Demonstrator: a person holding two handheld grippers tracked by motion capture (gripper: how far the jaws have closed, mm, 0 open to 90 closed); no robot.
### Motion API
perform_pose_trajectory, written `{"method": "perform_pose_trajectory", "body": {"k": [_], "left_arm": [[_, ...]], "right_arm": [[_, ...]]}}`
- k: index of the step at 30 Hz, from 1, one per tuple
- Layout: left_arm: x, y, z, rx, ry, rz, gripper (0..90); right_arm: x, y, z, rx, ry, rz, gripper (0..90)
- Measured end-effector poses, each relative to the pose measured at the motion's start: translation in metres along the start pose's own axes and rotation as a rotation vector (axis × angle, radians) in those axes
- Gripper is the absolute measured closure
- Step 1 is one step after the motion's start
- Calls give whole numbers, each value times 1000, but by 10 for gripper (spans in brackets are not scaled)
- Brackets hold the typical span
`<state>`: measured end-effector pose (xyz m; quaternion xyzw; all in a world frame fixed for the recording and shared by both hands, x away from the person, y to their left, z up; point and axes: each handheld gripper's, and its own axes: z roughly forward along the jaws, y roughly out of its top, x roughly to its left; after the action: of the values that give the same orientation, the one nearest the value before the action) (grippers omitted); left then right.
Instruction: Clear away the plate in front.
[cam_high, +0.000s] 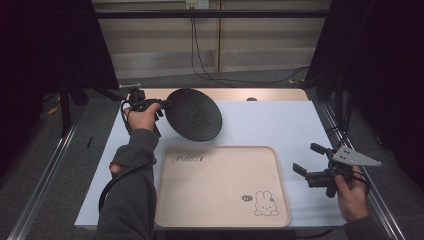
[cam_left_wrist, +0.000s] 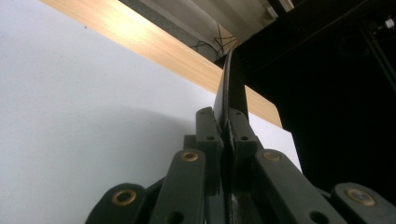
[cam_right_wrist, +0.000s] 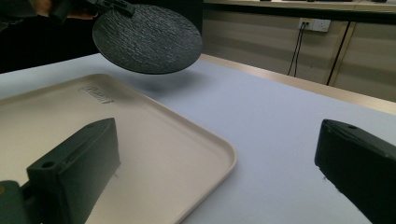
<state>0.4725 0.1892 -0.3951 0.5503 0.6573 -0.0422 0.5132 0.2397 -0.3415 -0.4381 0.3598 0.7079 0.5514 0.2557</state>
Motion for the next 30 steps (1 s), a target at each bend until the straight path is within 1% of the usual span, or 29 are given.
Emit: {"method": "perform_pose_trajectory", "body": {"k": [1,2,3,4,5,6,7,9,10,11,12,13,14,15,17,18,19,20,21,22,23,26,27,28,30], "left_arm": [[-2,0,-1,1,-5,-6,859],[-2,0,-2,6,-4,7,859],[-3,0,-3,7,-4,8,859],[-3,-1,-4,5,-8,20,860],[-4,-1,-5,7,-11,14,859],[-5,-2,-6,2,-18,13,859],[-4,-3,-6,-4,-29,18,860],[-6,-4,-8,-1,-26,31,860],[-7,-5,-9,-2,-31,31,860],[-7,-5,-10,-4,-42,40,860],[-9,-6,-10,-5,-41,35,860],[-9,-7,-11,-1,-40,41,861],[-10,-8,-11,-6,-50,35,861],[-9,-9,-12,-5,-56,49,861],[-10,-10,-13,4,-62,48,861],[-10,-11,-13,6,-69,52,862],[-11,-12,-13,7,-77,62,861],[-12,-14,-14,10,-76,65,860],[-12,-15,-14,13,-87,69,861],[-12,-16,-14,21,-85,68,861],[-12,-17,-15,31,-96,74,860],[-12,-20,-15,30,-111,72,862],[-12,-21,-15,35,-121,75,862],[-13,-23,-15,33,-121,76,863],[-13,-25,-15,37,-128,86,864]], "right_arm": [[0,0,0,-1,1,-3,0],[0,0,0,0,1,-6,0],[0,0,0,-1,0,-7,0],[0,0,0,-2,2,-6,0],[1,0,0,-13,-8,-1,0],[1,0,0,-13,-6,3,0],[1,0,0,-14,-5,3,0],[1,0,0,-18,-5,11,0],[1,0,0,-18,-3,8,0],[0,1,-1,-8,11,6,0],[1,0,-1,-9,9,7,0],[1,0,-1,-15,1,4,0],[1,0,-1,-14,3,4,0],[1,0,-1,-14,3,5,0],[1,0,-1,-9,8,4,0],[1,0,0,-17,0,5,0],[1,0,0,-16,-1,3,0],[1,0,0,-16,0,-1,0],[1,0,-1,-13,3,0,0],[1,0,0,-13,2,0,0],[1,0,0,-14,0,-3,0],[1,0,0,-10,-4,-4,0],[1,0,0,-7,-9,-4,0],[1,0,0,-8,-10,-4,0],[1,0,-1,-8,-1,-3,0]]}}
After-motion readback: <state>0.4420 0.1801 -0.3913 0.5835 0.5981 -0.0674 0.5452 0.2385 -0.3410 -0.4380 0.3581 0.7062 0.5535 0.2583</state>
